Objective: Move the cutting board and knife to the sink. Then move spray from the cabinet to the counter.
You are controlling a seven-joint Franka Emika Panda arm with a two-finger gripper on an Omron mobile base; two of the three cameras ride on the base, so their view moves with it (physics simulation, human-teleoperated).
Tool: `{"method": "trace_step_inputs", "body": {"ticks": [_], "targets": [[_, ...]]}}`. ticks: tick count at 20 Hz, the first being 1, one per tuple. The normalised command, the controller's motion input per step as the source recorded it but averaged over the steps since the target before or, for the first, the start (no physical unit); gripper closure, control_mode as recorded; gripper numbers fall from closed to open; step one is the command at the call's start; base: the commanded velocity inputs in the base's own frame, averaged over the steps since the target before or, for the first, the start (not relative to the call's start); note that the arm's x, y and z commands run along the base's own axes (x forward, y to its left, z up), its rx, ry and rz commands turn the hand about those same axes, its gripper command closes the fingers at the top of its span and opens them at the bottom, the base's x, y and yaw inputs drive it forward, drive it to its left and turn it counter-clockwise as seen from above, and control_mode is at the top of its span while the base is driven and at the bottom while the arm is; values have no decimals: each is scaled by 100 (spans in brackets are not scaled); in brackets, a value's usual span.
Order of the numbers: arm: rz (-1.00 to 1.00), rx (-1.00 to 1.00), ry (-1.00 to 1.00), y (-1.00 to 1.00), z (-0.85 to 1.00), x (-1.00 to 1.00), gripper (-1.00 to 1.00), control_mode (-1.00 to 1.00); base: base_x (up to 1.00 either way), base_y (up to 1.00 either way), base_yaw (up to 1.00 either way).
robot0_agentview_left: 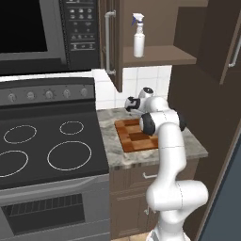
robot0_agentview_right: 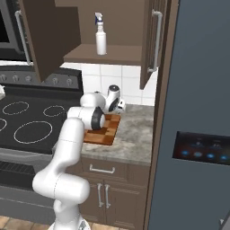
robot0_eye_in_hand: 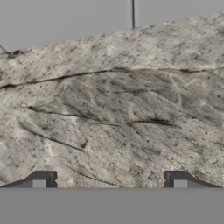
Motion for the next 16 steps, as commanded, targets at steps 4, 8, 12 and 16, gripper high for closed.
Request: {"method": "trace_step_inputs", "body": {"ticks": [4,8,12,16], "targets": [[0,0,7,1,-40,0,-100,-100,0,0,0],[0,0,8,0,-44,-4,-100,-100,0,0,0],[2,0,7,2,-43,-44,-100,-100,0,0,0],[2,0,5,8,-46,-59,-100,-100,0,0,0]]}}
